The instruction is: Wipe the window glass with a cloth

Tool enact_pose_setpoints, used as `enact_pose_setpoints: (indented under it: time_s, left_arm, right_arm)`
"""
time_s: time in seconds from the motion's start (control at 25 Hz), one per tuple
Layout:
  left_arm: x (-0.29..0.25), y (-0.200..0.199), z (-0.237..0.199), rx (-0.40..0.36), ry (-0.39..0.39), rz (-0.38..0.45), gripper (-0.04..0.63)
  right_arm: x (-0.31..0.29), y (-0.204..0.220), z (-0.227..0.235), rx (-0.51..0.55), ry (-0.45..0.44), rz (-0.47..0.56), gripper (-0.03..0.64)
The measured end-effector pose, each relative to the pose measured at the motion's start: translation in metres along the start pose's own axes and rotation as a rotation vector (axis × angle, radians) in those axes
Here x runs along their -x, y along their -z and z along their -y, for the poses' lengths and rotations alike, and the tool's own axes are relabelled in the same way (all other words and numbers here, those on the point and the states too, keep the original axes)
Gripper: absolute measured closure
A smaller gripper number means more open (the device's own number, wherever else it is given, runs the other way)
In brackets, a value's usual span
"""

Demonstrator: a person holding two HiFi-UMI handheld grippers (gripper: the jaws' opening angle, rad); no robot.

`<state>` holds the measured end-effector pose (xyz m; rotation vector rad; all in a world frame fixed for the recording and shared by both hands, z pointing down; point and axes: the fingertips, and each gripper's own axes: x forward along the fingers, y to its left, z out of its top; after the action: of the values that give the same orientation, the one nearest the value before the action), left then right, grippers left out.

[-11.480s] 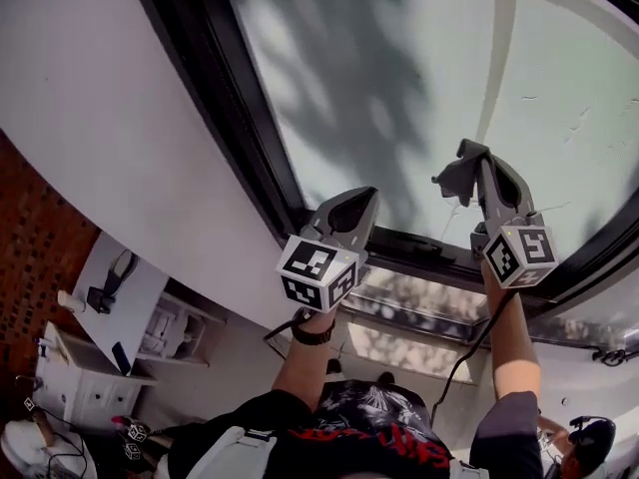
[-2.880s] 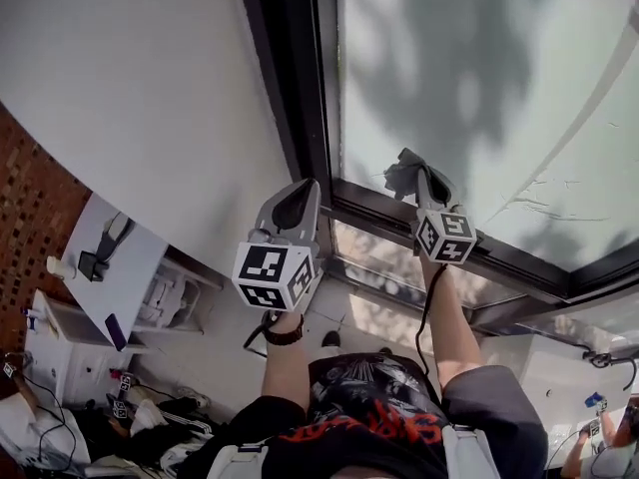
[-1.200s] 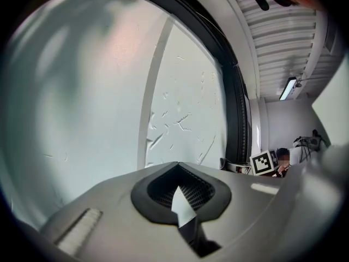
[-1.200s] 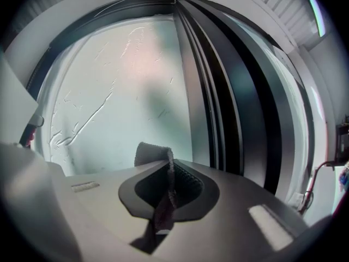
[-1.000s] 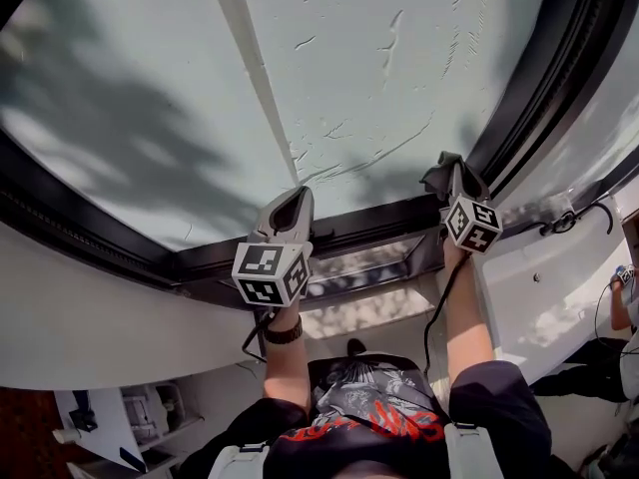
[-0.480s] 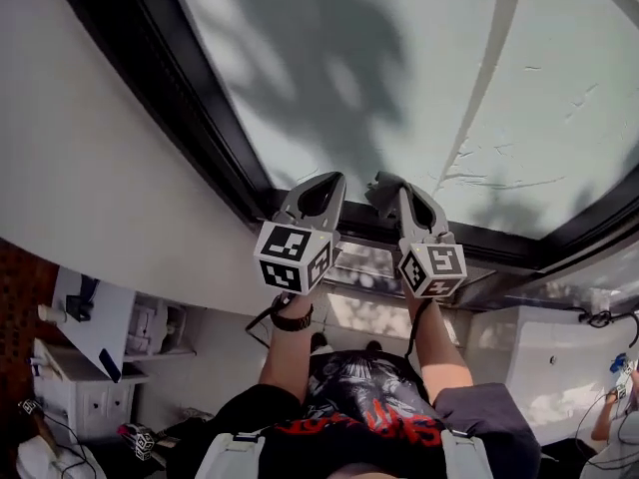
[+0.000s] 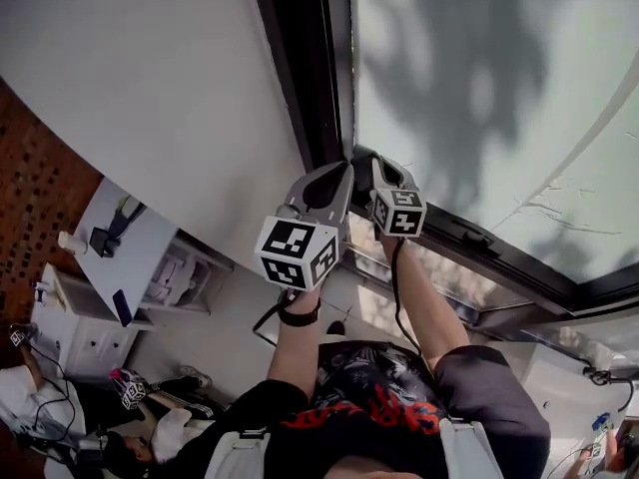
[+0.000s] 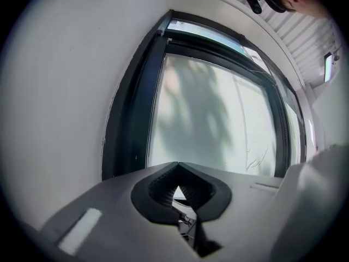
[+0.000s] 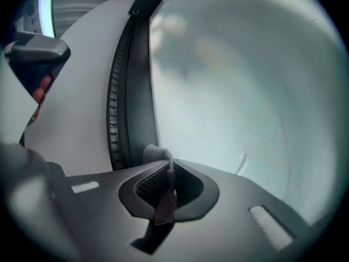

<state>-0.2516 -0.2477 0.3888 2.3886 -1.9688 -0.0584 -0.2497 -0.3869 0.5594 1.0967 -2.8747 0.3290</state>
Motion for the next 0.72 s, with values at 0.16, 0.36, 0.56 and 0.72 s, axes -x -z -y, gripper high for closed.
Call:
enact_pose_setpoints:
  time_s: [0.16, 0.36, 0.56, 0.72]
  left_arm:
    - [-0.009, 0.012, 0.002, 0.016, 0.021, -0.023, 0.595]
    - [-0.03, 0.017, 0.026, 0.005, 0.091, -0.027, 0.595]
    - [-0.046, 0.029, 0.064, 0.0, 0.155, -0.067, 0.595]
    - [-0.067, 0.037, 0.109, -0.006, 0.245, -0.094, 0.595]
  right_arm:
    - [0.011, -0.001, 0.017, 0.022, 0.021, -0.011, 0.6]
    - [0.054, -0.023, 0.055, 0.064, 0.064, 0.039, 0.6]
    - [0.121, -0.039, 0.098, 0.044, 0.151, 0.102, 0.6]
    - [0.175, -0.044, 0.144, 0.024, 0.235, 0.124, 0.6]
